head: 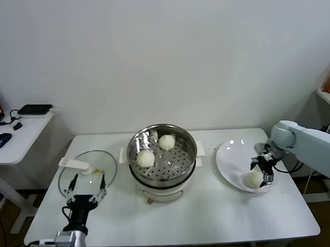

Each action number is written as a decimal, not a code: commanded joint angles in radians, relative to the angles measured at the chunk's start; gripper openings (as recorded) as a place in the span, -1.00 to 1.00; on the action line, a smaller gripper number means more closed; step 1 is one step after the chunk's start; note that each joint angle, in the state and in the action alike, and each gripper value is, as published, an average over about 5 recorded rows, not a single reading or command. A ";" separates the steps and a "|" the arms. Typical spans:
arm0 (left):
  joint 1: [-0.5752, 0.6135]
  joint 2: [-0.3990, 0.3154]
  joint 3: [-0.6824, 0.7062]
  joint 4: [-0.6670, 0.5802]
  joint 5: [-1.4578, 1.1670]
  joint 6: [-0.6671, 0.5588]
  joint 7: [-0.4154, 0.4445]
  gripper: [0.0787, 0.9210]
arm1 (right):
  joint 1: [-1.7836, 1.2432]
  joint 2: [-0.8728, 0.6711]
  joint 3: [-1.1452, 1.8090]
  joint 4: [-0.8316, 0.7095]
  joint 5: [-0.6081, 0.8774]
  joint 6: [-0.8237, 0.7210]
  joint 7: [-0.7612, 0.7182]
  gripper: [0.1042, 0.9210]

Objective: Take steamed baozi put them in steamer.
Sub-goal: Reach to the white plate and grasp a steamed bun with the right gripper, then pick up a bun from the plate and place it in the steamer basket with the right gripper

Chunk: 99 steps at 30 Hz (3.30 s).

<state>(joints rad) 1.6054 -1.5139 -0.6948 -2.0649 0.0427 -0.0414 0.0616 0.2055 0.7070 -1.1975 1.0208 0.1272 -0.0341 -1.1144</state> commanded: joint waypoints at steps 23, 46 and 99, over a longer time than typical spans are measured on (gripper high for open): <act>-0.012 0.001 0.003 0.012 0.003 0.003 -0.001 0.77 | -0.058 0.033 0.062 -0.062 -0.026 -0.007 -0.008 0.47; -0.023 0.005 0.011 0.010 0.015 0.013 -0.001 0.77 | 0.482 0.100 -0.120 0.335 -0.232 0.367 -0.087 0.39; 0.008 0.019 0.000 0.000 0.032 0.025 -0.004 0.77 | 0.222 0.561 0.022 0.426 -0.553 0.550 -0.063 0.39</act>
<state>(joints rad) 1.6143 -1.4957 -0.6956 -2.0704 0.0739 -0.0160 0.0574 0.4647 1.2398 -1.1713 1.4625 -0.4270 0.5238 -1.1774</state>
